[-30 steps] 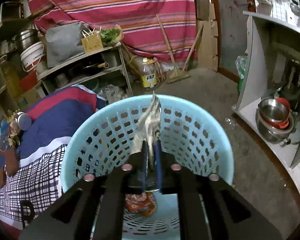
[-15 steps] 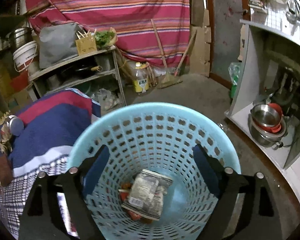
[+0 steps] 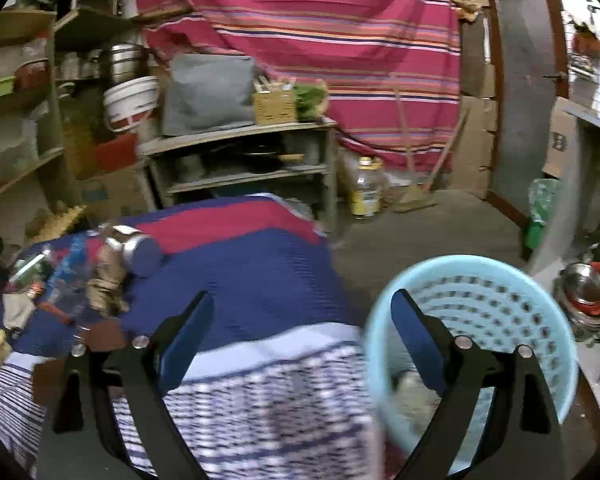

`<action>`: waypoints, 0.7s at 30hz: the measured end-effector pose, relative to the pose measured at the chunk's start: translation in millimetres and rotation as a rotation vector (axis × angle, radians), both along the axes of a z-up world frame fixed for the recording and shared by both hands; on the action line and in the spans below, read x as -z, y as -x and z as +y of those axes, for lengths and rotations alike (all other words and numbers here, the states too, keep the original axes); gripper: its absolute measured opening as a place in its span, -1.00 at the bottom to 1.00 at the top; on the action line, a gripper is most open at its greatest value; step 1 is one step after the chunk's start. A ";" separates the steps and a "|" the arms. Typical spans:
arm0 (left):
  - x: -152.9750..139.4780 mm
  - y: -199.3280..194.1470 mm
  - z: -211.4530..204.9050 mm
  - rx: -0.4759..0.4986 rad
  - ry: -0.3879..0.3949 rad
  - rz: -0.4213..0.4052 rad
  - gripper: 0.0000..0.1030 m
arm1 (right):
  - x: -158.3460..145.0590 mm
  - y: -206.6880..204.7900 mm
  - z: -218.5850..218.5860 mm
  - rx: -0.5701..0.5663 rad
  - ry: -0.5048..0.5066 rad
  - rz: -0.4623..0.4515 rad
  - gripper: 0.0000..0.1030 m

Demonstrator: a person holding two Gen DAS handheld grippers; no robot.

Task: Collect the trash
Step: 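Return to the table and grasp the beige cloth with the left gripper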

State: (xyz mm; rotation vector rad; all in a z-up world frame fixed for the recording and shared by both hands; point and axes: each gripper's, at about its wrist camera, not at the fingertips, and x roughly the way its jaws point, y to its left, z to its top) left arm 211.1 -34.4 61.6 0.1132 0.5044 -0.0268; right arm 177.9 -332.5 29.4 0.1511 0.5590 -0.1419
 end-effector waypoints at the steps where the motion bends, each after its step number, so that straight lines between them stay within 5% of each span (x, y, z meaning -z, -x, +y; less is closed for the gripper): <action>1: 3.1 -0.8 5.3 -0.011 -0.002 0.006 0.89 | 0.1 -4.5 9.4 -0.013 -0.004 0.001 0.73; 15: 36.9 -23.0 106.5 -0.185 0.089 0.120 0.89 | -15.1 -64.1 114.4 -0.161 0.015 0.002 0.73; 21: 52.4 -25.2 144.2 -0.231 0.110 0.163 0.89 | 2.3 -78.2 138.0 -0.182 0.047 0.017 0.73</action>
